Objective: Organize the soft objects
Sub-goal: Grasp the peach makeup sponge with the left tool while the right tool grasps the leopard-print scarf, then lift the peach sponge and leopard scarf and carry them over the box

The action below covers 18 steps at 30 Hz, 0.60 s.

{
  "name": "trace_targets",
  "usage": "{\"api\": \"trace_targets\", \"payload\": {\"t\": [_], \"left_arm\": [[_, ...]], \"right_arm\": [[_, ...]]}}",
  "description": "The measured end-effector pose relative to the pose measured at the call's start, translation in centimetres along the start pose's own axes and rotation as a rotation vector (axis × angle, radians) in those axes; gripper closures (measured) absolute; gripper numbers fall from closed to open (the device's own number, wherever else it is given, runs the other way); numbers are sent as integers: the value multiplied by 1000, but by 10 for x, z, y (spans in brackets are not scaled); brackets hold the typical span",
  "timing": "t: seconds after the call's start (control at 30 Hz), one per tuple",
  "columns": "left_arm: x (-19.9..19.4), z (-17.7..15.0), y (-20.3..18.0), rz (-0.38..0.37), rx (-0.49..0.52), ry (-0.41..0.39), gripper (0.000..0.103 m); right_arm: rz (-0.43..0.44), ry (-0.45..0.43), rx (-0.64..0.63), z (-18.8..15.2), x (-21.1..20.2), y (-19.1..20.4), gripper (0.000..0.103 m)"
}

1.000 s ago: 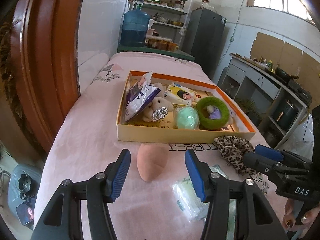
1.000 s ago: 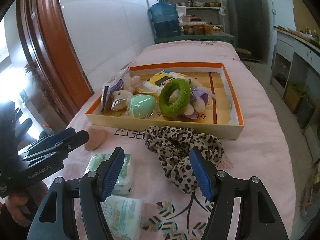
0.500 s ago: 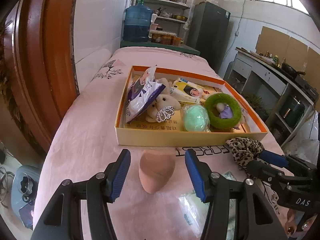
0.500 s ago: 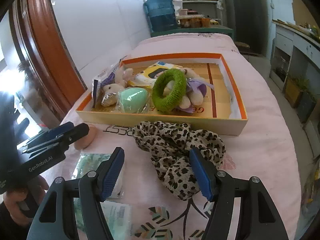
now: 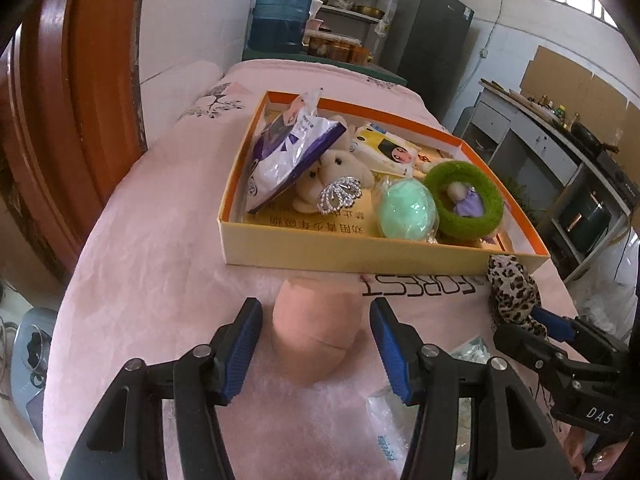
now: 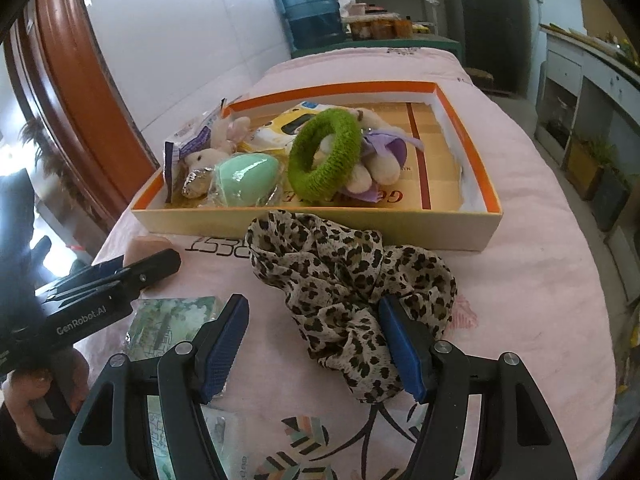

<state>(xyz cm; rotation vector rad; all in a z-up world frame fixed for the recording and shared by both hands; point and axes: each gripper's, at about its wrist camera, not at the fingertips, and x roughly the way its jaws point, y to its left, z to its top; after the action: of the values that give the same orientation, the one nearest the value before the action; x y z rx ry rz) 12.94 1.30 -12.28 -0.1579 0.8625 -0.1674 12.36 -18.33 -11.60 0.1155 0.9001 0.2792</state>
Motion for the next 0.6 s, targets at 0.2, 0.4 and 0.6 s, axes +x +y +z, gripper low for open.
{"api": "trace_targets", "payload": {"t": [0.2, 0.4, 0.6], "left_arm": [[-2, -1, 7, -14, -29, -10, 64], [-10, -3, 10, -33, -49, -45, 65], [-19, -3, 12, -56, -57, -86, 65]], "right_arm": [[-19, -5, 39, -2, -1, -8, 63], [-10, -18, 63, -3, -6, -14, 82], [-20, -34, 56, -5, -11, -12, 86]]}}
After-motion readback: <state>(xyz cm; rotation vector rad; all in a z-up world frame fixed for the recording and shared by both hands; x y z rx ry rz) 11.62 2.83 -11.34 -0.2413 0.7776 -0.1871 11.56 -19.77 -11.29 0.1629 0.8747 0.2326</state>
